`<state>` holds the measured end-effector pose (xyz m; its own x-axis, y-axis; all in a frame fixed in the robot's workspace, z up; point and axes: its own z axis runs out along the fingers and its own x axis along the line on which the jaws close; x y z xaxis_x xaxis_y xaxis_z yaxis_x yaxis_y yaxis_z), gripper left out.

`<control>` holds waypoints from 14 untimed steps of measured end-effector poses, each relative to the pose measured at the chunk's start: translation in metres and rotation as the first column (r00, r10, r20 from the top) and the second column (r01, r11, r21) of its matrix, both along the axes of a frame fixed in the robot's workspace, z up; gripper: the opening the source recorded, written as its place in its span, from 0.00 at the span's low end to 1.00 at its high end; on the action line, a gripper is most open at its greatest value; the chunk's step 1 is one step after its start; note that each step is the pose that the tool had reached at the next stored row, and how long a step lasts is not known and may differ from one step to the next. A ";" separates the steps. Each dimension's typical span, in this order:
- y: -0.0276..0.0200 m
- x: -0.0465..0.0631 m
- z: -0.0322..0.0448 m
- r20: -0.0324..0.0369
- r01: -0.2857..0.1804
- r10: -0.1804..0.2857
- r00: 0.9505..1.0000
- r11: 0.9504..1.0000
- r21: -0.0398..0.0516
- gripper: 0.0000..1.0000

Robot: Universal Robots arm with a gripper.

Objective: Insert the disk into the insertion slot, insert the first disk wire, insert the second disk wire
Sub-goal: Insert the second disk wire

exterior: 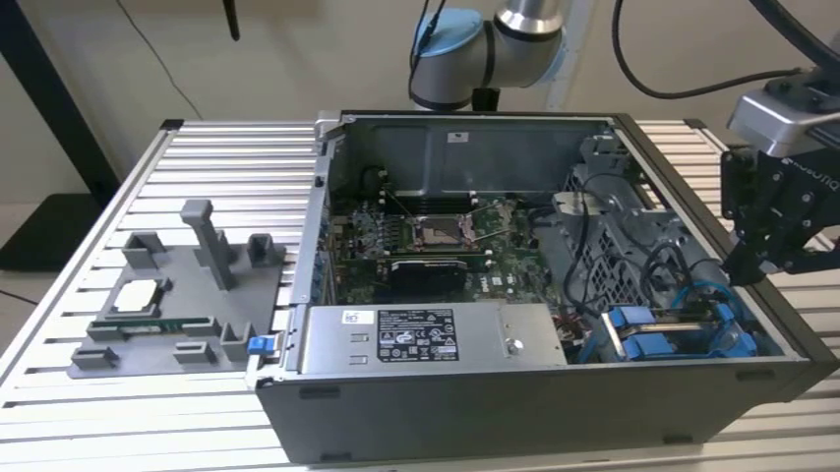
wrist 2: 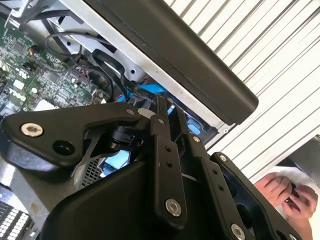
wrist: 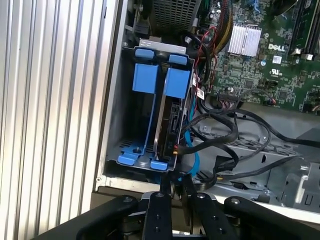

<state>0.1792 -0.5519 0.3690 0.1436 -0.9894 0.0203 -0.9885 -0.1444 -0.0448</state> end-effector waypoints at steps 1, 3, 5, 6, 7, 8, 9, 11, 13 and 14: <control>0.0000 0.000 -0.0002 0.000 0.001 -0.001 1.000 1.000 0.000 1.00; 0.0000 0.000 -0.0002 0.001 0.001 -0.001 1.000 1.000 0.000 0.00; 0.0000 0.000 -0.0003 0.001 0.001 -0.001 1.000 1.000 0.000 0.00; 0.0000 0.000 -0.0003 0.001 0.001 -0.001 1.000 1.000 0.000 0.00; 0.0000 0.000 -0.0004 0.001 0.001 -0.001 1.000 1.000 0.000 0.00; -0.0001 -0.001 -0.0005 0.001 0.002 -0.002 1.000 1.000 0.000 0.00; 0.0000 -0.001 -0.0005 0.002 0.002 -0.002 1.000 1.000 0.001 0.00; 0.0000 -0.003 0.0009 0.003 0.002 -0.002 1.000 1.000 0.000 0.00; 0.0001 -0.005 0.0037 0.005 0.003 -0.003 1.000 1.000 0.000 0.00; 0.0004 -0.007 0.0054 0.007 0.003 -0.003 1.000 1.000 0.000 0.00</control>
<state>0.1727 -0.5515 0.3744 0.1404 -0.9899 0.0210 -0.9886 -0.1413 -0.0514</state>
